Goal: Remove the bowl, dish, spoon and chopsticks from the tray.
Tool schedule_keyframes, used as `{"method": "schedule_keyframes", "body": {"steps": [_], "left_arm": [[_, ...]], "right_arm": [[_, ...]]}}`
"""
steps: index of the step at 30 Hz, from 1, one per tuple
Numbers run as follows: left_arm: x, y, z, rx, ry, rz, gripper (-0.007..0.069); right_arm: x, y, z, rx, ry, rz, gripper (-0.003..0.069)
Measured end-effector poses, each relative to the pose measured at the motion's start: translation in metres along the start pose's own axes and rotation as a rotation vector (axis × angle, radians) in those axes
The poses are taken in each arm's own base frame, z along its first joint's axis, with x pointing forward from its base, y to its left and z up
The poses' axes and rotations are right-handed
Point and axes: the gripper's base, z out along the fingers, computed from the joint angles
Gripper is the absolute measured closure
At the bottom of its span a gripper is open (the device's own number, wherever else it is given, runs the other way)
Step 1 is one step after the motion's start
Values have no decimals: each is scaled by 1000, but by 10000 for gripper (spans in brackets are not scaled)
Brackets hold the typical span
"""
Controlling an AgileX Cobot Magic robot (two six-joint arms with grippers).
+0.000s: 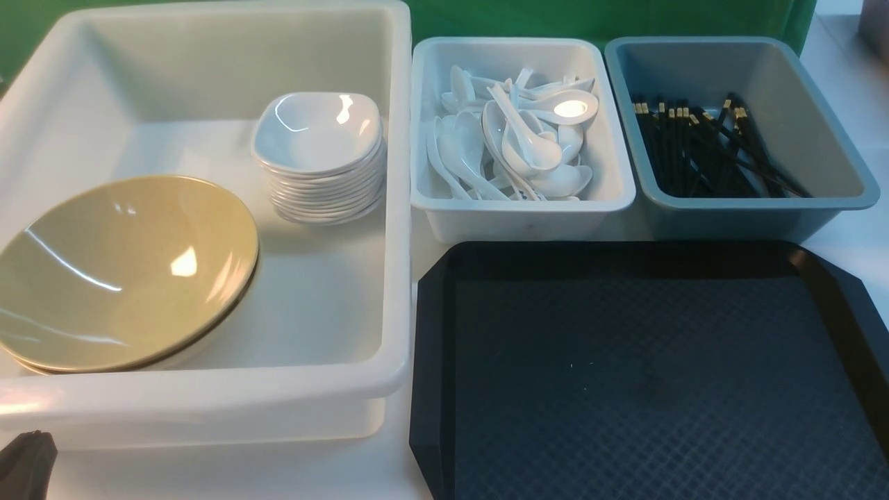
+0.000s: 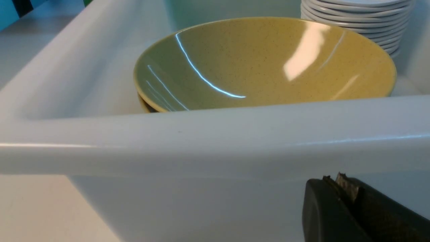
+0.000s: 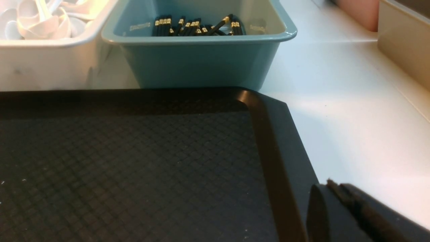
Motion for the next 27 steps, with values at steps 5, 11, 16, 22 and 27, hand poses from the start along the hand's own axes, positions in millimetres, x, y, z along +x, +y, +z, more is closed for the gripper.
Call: {"method": "schedule_keyframes", "body": {"steps": [5,11,16,22,27], "left_arm": [[0,0,0,0,0,0,633],[0,0,0,0,0,-7,633],[0,0,0,0,0,-7,633],[0,0,0,0,0,-7,633],[0,0,0,0,0,-7,633]], "right_arm": [[0,0,0,0,0,0,596],[0,0,0,0,0,0,587],[0,0,0,0,0,0,580],[0,0,0,0,0,0,577],[0,0,0,0,0,0,571]]}}
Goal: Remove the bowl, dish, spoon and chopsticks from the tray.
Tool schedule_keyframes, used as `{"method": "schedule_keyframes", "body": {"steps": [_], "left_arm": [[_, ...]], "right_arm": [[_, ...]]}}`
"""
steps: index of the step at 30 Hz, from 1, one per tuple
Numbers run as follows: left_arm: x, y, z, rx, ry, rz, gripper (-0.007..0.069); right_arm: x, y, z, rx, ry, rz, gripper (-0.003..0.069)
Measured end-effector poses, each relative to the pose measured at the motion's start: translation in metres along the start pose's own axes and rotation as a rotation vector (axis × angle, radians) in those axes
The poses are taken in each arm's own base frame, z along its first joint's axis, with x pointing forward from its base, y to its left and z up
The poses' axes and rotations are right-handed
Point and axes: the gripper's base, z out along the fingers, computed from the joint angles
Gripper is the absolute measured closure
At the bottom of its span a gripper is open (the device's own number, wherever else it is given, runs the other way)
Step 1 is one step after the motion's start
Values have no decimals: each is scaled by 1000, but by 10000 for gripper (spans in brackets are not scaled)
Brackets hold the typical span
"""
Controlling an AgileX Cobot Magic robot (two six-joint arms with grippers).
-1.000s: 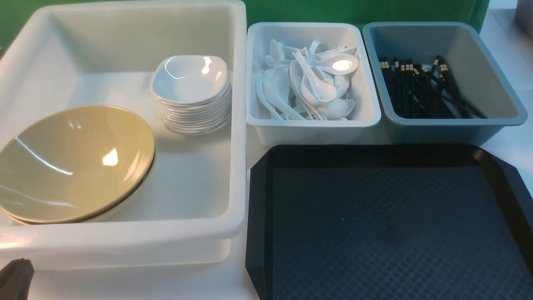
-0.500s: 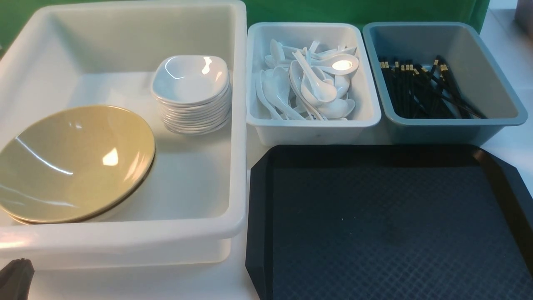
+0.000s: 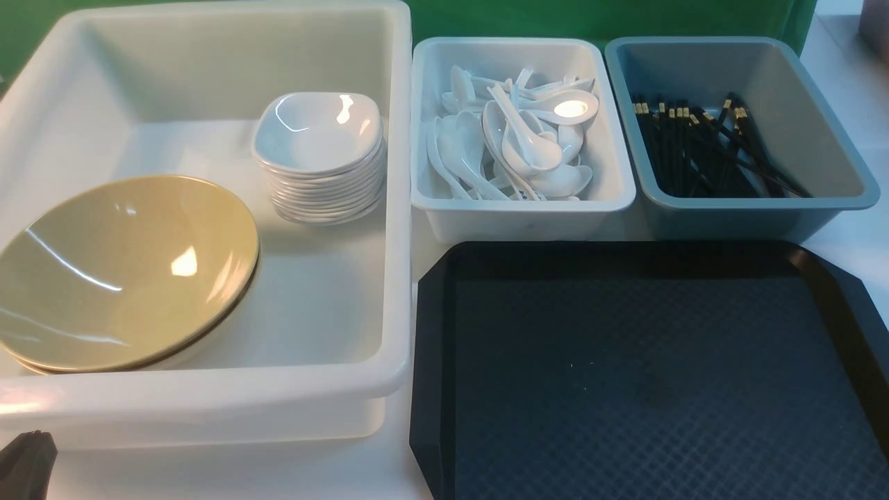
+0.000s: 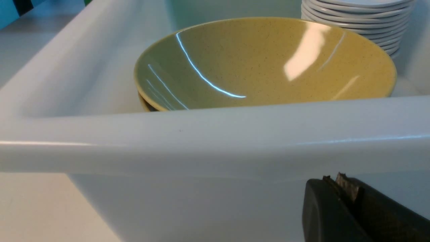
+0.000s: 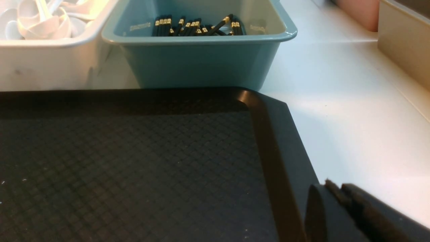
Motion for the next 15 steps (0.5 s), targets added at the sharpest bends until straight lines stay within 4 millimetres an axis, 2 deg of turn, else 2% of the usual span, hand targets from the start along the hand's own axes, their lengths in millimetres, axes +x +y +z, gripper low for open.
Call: {"method": "schedule_keyframes", "body": {"steps": [15], "left_arm": [[0,0,0,0,0,1,633]], "right_arm": [[0,0,0,0,0,0,560]]}}
